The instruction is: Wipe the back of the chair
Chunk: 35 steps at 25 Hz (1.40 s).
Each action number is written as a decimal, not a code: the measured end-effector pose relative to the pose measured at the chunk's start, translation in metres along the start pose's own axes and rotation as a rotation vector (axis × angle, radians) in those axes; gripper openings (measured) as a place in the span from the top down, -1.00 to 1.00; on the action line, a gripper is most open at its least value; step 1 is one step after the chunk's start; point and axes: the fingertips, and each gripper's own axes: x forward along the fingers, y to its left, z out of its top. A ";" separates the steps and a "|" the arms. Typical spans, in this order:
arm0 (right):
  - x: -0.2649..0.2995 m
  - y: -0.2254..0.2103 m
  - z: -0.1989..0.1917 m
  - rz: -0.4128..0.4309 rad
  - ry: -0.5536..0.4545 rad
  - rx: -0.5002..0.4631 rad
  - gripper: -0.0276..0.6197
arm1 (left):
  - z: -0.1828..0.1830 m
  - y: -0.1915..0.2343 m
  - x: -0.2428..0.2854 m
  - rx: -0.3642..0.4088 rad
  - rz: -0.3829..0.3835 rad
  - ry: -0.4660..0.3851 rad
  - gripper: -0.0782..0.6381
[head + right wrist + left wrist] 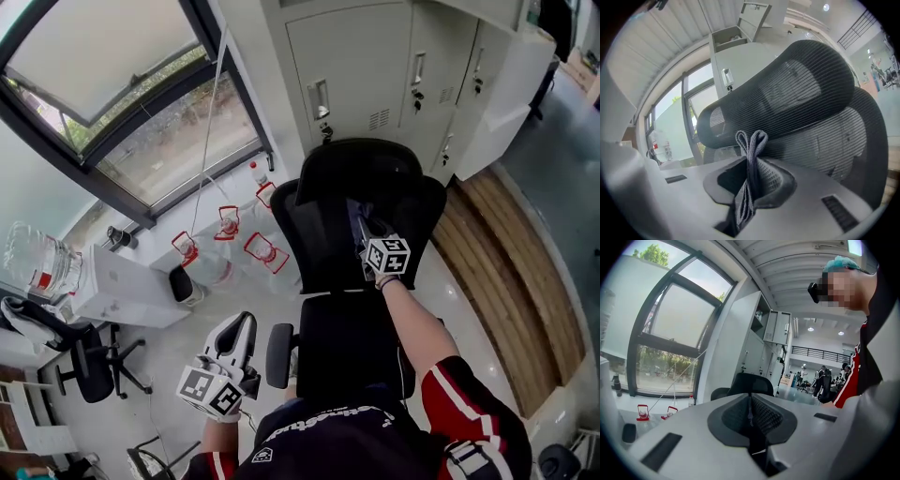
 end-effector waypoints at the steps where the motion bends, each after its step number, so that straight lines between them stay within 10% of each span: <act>1: -0.007 -0.010 0.002 -0.011 -0.002 0.000 0.72 | -0.001 -0.007 0.003 0.003 -0.006 -0.001 0.68; 17: -0.147 -0.203 0.034 -0.331 -0.046 -0.031 0.72 | -0.016 -0.078 0.027 0.051 -0.101 0.038 0.68; 35: -0.217 -0.211 0.012 -0.413 -0.072 0.023 0.72 | -0.025 -0.113 0.018 0.070 -0.176 0.047 0.68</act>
